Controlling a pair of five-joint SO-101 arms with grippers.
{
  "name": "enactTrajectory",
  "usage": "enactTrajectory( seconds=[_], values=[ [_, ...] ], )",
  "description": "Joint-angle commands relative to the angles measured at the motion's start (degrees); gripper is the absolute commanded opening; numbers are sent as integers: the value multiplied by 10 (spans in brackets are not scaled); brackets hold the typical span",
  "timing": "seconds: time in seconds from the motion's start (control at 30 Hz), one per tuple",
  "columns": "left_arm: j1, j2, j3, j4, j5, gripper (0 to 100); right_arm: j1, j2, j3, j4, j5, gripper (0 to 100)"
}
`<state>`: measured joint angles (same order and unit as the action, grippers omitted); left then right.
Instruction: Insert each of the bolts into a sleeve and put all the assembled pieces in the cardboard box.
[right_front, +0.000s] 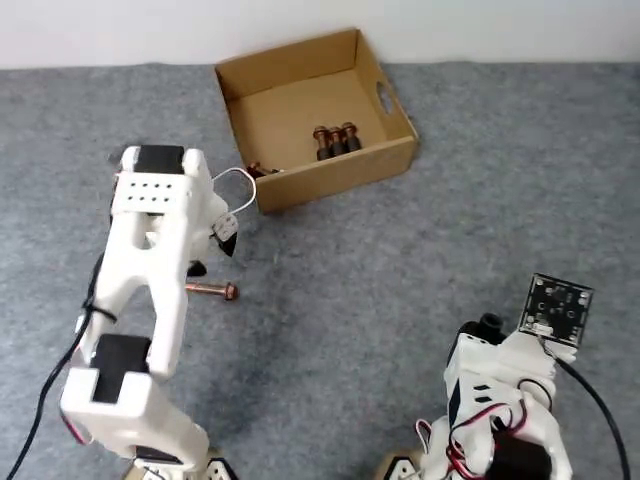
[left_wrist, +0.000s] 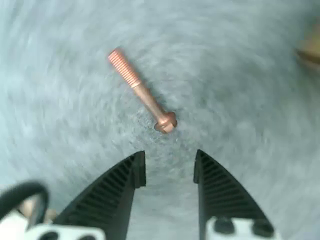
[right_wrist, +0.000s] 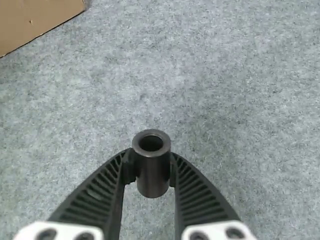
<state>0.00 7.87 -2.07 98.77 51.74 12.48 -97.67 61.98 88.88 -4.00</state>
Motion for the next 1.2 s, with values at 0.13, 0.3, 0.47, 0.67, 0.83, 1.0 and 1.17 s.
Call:
enactTrajectory(
  seconds=[0.13, 0.3, 0.47, 0.67, 0.83, 1.0, 1.17],
  values=[
    [-10, -84, 27, 17, -445, 163, 6, -1, -2, -15, -5, 8],
    [-11, -84, 81, 17, -729, 163, 6, 2, -2, -15, -4, 8],
    [-11, -84, 109, 15, -911, 163, 6, 3, -2, -15, -4, 8],
    [-29, -83, 109, -45, -1073, 165, 6, 3, -1, -16, -4, 8],
    [-38, -81, 111, -102, -1126, 179, 6, 3, -1, -15, -4, 8],
    [-30, -16, 105, -113, -1128, 212, 7, 1, -1, -15, -4, 8],
    [-28, 42, 75, -113, -1128, 211, 7, 0, -1, -15, 10, 8]
  ],
)
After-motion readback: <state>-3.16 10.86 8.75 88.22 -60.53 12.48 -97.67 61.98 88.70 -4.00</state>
